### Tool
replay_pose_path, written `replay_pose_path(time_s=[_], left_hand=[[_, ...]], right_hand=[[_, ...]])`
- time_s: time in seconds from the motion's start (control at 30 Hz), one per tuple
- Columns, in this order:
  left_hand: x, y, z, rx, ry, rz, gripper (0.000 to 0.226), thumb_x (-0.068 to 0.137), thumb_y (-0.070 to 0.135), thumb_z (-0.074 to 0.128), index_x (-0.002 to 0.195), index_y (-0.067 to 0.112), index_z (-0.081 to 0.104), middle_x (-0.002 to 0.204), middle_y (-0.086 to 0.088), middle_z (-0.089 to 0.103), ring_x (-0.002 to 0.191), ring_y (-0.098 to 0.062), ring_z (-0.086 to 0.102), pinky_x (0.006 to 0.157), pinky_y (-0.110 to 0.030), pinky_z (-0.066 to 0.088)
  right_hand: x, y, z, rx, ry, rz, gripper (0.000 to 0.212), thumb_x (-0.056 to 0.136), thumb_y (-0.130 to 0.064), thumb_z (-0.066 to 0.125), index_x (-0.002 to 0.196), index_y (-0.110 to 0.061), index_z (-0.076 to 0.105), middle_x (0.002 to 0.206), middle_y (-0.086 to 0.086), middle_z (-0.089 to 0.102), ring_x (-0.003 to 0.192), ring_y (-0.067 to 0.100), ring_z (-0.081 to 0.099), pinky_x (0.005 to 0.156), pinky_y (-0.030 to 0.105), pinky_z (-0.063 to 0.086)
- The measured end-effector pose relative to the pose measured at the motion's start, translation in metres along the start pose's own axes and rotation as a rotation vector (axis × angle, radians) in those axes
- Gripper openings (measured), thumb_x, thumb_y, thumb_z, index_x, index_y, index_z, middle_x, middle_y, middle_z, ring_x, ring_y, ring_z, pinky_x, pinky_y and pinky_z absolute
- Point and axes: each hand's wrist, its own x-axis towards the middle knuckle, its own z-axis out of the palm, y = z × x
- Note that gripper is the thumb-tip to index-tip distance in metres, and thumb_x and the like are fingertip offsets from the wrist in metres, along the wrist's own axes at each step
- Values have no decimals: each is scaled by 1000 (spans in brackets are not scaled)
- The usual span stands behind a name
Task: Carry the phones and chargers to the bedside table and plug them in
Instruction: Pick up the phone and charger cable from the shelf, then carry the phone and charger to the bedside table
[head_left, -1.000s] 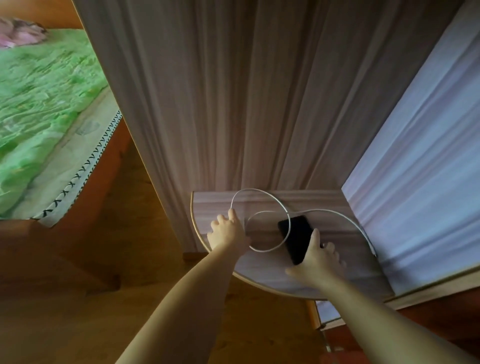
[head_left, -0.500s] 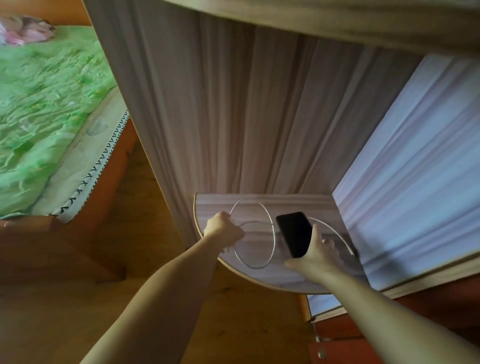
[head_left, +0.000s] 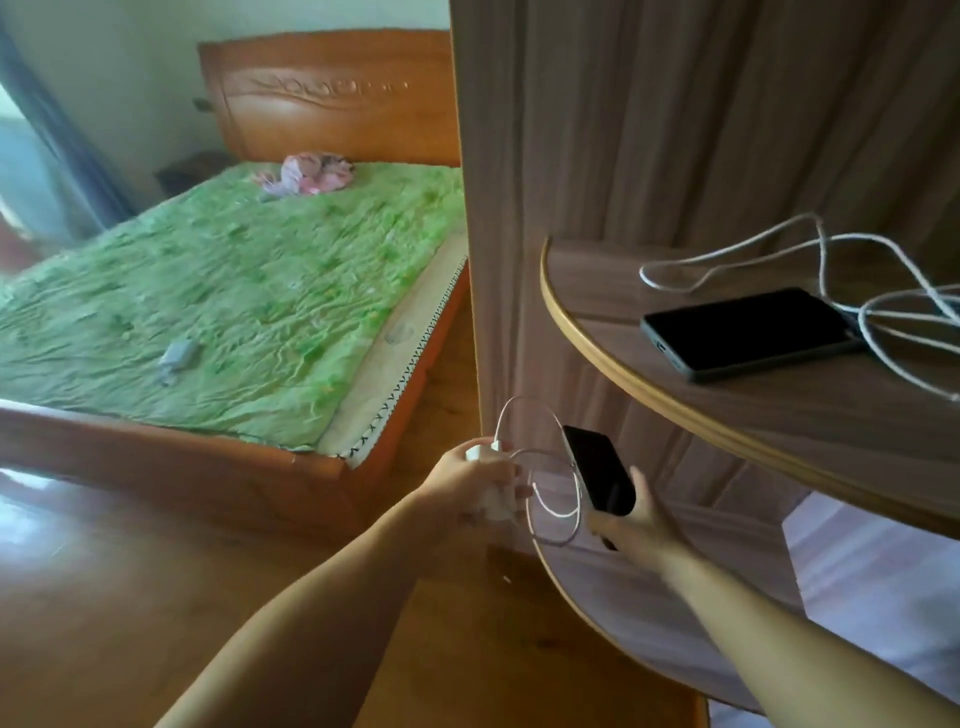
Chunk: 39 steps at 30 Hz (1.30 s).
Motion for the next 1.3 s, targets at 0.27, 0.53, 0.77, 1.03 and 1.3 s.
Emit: replay_pose_path(time_s=[0.27,0.53,0.77,1.03,1.3], left_hand=[[-95,52,-126,-211,290,212,17,89,-10,49,93,1,62,94,-28,58,88,-41,60,77,-48,49],[-193,63,-278,-399,516,330,17,94,3,52,109,0,58,90,-21,63,53,-23,71,34,-29,50],[-259,49,-398,-505,693,389,18,81,16,61,86,-1,65,77,-19,73,76,-40,71,74,-60,55],[-295,23,-508,-572,954,408,17,92,21,61,96,5,63,75,-12,73,74,-33,73,65,-52,61],[-305,29,-643,-568,1283,370,28,94,38,59,102,11,60,88,-12,72,80,-30,72,81,-52,59]], right_hand=[[-20,-118,101,-4,-137,-184,83,68,-31,70,141,-22,33,113,0,58,98,20,56,66,27,46],[-76,-239,240,27,-352,-305,89,54,-36,67,137,-20,39,116,2,60,103,22,58,82,33,50],[-128,-319,360,-69,-566,-430,96,51,-42,66,139,-32,29,103,1,56,88,13,58,66,30,47],[-149,-377,511,-99,-789,-525,100,50,-38,68,142,-24,31,110,2,57,98,20,60,69,31,52],[-140,-450,677,-128,-1021,-630,104,54,-39,67,147,-28,22,150,8,34,126,26,45,94,37,49]])
